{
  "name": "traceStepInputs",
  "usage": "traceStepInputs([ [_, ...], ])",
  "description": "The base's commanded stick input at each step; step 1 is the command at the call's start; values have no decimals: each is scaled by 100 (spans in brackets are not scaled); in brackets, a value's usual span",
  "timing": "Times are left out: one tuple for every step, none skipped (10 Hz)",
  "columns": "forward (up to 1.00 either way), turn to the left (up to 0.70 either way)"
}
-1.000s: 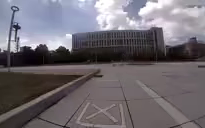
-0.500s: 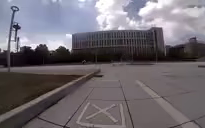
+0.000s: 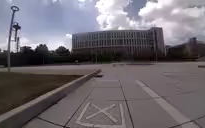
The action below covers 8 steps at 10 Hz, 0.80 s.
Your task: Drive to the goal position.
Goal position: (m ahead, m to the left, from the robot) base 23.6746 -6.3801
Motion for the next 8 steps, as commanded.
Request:
traceStepInputs([
  [5,0],
  [5,0],
  [5,0],
  [5,0],
  [5,0],
  [5,0],
  [5,0],
  [6,0],
])
